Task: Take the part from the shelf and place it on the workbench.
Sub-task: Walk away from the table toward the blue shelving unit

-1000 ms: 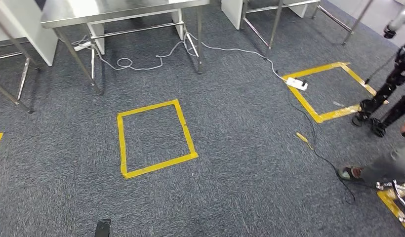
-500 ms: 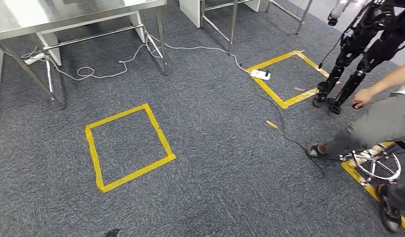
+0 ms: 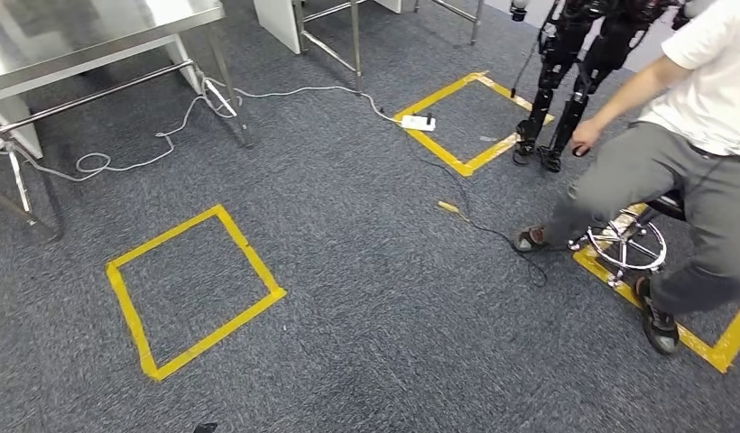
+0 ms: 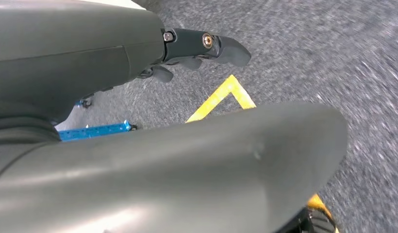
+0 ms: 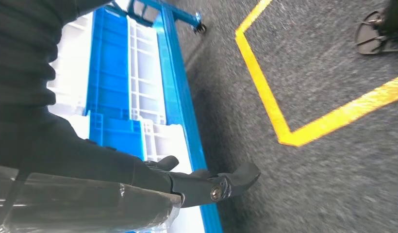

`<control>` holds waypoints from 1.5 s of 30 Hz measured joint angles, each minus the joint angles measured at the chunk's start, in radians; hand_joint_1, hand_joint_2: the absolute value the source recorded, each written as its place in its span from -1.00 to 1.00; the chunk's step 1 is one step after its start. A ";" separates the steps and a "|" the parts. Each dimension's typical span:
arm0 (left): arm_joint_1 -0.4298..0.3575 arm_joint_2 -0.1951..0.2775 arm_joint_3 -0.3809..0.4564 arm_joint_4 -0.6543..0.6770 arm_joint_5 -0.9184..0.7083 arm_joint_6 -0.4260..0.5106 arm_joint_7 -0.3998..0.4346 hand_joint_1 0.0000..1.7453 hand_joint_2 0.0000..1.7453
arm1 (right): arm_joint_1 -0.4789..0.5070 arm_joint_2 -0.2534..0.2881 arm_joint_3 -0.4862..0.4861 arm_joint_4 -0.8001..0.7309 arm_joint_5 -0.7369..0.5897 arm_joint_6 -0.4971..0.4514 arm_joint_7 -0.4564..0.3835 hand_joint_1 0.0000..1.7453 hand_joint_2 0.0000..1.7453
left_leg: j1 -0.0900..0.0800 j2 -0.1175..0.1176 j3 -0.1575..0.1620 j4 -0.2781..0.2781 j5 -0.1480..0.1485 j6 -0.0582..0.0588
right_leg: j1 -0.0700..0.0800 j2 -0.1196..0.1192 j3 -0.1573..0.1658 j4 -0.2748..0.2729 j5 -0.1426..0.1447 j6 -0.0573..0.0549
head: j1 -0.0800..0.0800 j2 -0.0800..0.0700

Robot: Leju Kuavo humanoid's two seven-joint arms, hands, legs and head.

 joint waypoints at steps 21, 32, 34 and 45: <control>0.021 0.006 0.001 0.006 -0.001 -0.013 -0.019 -1.00 -1.00 | 0.001 0.015 -0.009 0.000 0.022 0.005 -0.015 -1.00 1.00 | -0.019 -0.047 0.008 -0.055 0.047 0.068 | 0.013 0.032 -0.171 0.293 -0.095 0.010 | 0.005 0.000; 0.011 0.002 0.000 0.006 -0.014 -0.016 -0.016 -1.00 -1.00 | 0.003 0.015 -0.015 -0.002 0.022 0.020 -0.007 -1.00 1.00 | -0.008 -0.032 -0.004 0.040 -0.041 0.000 | -0.001 0.003 0.007 -0.008 0.010 -0.016 | -0.007 0.000; 0.016 0.002 0.000 0.006 -0.016 -0.016 -0.016 -1.00 -1.00 | 0.002 0.017 -0.016 -0.002 0.025 0.022 -0.006 -1.00 1.00 | -0.008 -0.078 -0.064 0.180 -0.118 0.001 | 0.009 0.028 0.004 -0.007 0.014 -0.025 | -0.008 0.000; 0.009 0.002 0.000 0.006 -0.026 -0.016 -0.016 -1.00 -1.00 | 0.003 0.026 -0.021 -0.003 0.029 0.023 -0.004 -1.00 1.00 | -0.015 -0.145 0.011 -0.030 0.026 0.055 | 0.023 0.145 -0.023 0.003 0.026 0.002 | -0.006 0.000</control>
